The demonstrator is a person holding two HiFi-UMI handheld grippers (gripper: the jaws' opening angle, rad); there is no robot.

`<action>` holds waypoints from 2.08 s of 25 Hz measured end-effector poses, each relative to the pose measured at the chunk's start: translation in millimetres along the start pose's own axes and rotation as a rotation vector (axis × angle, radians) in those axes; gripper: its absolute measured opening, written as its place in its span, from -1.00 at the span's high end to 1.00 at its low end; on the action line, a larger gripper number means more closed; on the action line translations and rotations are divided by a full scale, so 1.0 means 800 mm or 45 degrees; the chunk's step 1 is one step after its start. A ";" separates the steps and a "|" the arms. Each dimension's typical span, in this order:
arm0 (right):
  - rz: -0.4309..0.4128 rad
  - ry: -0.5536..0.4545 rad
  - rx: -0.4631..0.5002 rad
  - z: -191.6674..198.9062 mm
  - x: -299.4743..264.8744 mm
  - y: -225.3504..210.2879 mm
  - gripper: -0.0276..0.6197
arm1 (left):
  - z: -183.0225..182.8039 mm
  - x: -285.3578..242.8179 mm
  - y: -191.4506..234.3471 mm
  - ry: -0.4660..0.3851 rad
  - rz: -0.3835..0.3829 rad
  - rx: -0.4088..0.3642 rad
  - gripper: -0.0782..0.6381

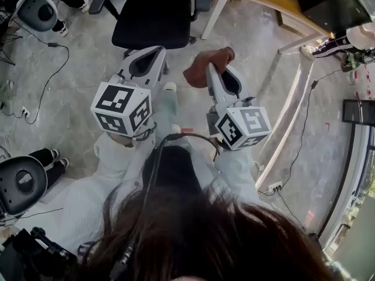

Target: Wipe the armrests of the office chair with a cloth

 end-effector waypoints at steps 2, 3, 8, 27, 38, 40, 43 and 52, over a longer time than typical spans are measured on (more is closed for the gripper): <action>0.007 0.003 -0.002 0.003 -0.022 -0.032 0.76 | 0.007 -0.039 0.007 0.008 0.013 0.001 0.77; 0.012 0.004 -0.003 0.003 -0.036 -0.048 0.76 | 0.009 -0.061 0.012 0.013 0.024 0.003 0.77; 0.030 0.017 0.029 -0.013 -0.119 -0.106 0.76 | -0.012 -0.162 0.051 0.002 0.078 0.007 0.77; 0.148 0.139 -0.065 -0.010 -0.368 -0.269 0.76 | -0.015 -0.407 0.205 0.165 0.160 0.079 0.77; 0.110 0.294 -0.057 0.026 -0.441 -0.361 0.76 | -0.005 -0.479 0.247 0.171 0.012 0.152 0.77; 0.093 0.313 -0.054 0.030 -0.451 -0.373 0.76 | -0.005 -0.489 0.250 0.172 -0.009 0.158 0.77; 0.074 0.339 -0.036 0.036 -0.459 -0.389 0.76 | -0.006 -0.493 0.248 0.168 -0.030 0.157 0.77; 0.020 0.415 0.115 0.061 -0.525 -0.440 0.76 | -0.003 -0.507 0.263 0.175 -0.055 0.168 0.77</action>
Point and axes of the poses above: the fingertips, and each gripper's own axes: x backward along the fingers, y to its left, z out of its underside, the point moved 1 cm from there along x, backward along the fingers, and after that the axes turned 8 degrees about -y, right-handed, at the moved point
